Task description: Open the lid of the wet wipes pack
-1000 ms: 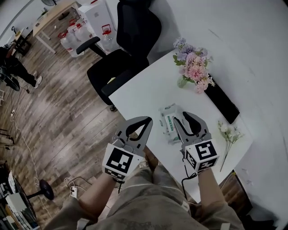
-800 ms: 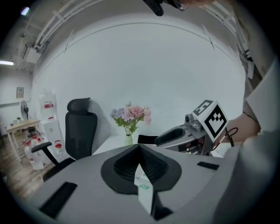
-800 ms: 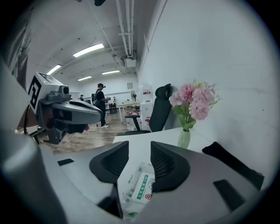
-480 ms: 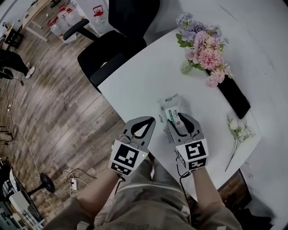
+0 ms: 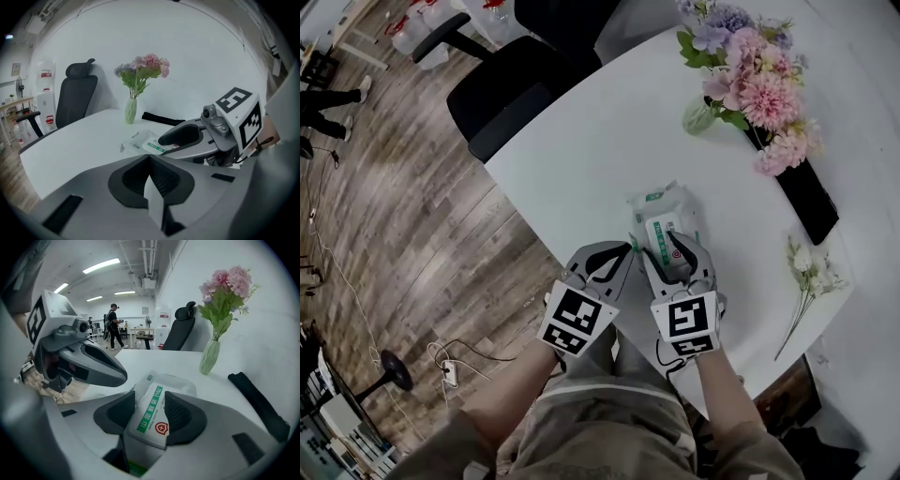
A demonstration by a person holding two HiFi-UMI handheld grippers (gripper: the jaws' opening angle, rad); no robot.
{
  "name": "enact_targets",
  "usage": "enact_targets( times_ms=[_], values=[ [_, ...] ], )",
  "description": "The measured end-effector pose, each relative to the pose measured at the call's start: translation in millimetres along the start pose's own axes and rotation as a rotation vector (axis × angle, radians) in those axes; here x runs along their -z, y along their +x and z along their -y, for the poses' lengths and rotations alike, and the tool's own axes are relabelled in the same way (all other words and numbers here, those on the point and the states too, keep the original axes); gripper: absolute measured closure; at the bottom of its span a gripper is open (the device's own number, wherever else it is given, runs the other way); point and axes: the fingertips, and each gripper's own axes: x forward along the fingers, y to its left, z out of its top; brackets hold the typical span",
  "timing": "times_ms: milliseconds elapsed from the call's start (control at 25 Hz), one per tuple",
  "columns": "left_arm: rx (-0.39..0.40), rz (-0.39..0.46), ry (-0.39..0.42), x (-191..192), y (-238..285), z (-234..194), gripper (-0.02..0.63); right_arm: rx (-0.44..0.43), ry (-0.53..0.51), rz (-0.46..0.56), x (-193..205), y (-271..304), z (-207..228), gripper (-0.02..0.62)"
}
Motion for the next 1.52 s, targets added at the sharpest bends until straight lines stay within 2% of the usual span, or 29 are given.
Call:
enact_targets(
  times_ms=[320, 400, 600, 1320, 1520],
  values=[
    [0.054, 0.011, -0.053, 14.3, 22.2, 1.1, 0.591, 0.071, -0.042, 0.003, 4.8, 3.3, 1.7, 0.402],
    [0.056, 0.006, -0.036, 15.3, 25.6, 1.7, 0.591, 0.076, -0.046, -0.006, 5.1, 3.9, 1.4, 0.404],
    [0.022, -0.062, 0.067, 22.3, 32.6, 1.8, 0.591, 0.075, -0.059, -0.015, 3.7, 4.5, 0.0, 0.444],
    [0.018, -0.09, 0.124, 24.0, 36.8, 3.4, 0.591, -0.027, 0.105, 0.088, -17.4, -15.8, 1.6, 0.551],
    [0.029, -0.095, 0.111, 24.8, 38.3, 3.6, 0.591, 0.009, 0.129, 0.137, -23.5, -33.2, 24.8, 0.554]
  ],
)
